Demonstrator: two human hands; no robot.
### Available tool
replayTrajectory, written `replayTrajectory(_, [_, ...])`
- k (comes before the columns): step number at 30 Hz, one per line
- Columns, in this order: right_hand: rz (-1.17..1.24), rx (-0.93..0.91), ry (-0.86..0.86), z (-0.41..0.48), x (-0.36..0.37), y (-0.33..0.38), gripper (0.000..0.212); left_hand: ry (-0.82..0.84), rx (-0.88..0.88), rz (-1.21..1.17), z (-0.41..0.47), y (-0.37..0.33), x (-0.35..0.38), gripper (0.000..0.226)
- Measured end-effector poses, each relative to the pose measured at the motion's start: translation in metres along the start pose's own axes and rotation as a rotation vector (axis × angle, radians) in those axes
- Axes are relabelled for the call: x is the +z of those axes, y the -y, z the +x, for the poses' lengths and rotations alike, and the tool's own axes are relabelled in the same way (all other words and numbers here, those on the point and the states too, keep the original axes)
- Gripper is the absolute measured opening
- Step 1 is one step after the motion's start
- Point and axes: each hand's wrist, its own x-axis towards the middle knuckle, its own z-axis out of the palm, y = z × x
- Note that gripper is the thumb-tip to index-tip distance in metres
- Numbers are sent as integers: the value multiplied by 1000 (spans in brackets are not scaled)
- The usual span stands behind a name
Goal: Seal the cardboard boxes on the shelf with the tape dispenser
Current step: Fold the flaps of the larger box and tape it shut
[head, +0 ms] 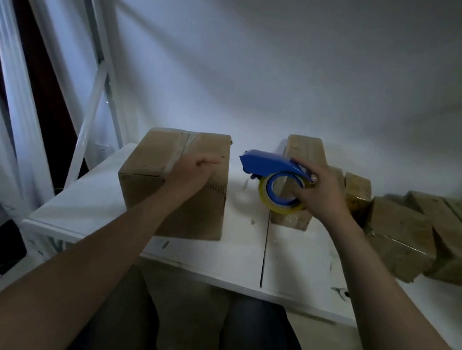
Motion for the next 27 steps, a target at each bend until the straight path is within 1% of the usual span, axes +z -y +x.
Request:
replayTrajectory(1, [6, -25, -9, 0, -1, 12, 63, 80, -130, -107, 2, -3, -5, 16])
replayTrajectory(2, [11, -50, -17, 1, -3, 22, 63, 176, -262, -238, 2, -5, -11, 21])
replayTrajectory(4, [15, -100, -23, 3, -2, 40, 64, 352, -466, -496, -1, -6, -24, 37])
replayTrajectory(5, [12, -125, -23, 4, 0, 48, 64, 426, -525, -556, -2, -4, -30, 51])
replayTrajectory(7, [1, -157, -23, 8, 4, 58, 64, 535, -556, -556, -3, 1, -37, 73])
replayTrajectory(9, [-11, -181, -25, 12, 10, 67, 65, 576, -566, -569, -3, 2, -43, 82])
replayTrajectory(11, [-32, -211, -31, 14, 15, 73, 66, 571, -581, -632, -4, 2, -49, 81])
replayTrajectory(15, [-86, -249, -40, 12, 24, 83, 65, 522, -617, -743, -5, 2, -63, 61])
replayTrajectory(20, [-111, -282, -35, 10, 33, 89, 65, 415, -632, -701, -3, 8, -74, 33])
replayTrajectory(22, [-82, -287, -13, 12, 38, 87, 67, 369, -580, -661, 1, 15, -78, 22])
replayTrajectory(24, [-33, -285, 24, 13, 44, 83, 71, 328, -465, -598, 4, 19, -83, 12])
replayTrajectory(27, [3, -335, 128, 15, 54, 75, 82, 166, -303, -457, 1, 18, -91, 11])
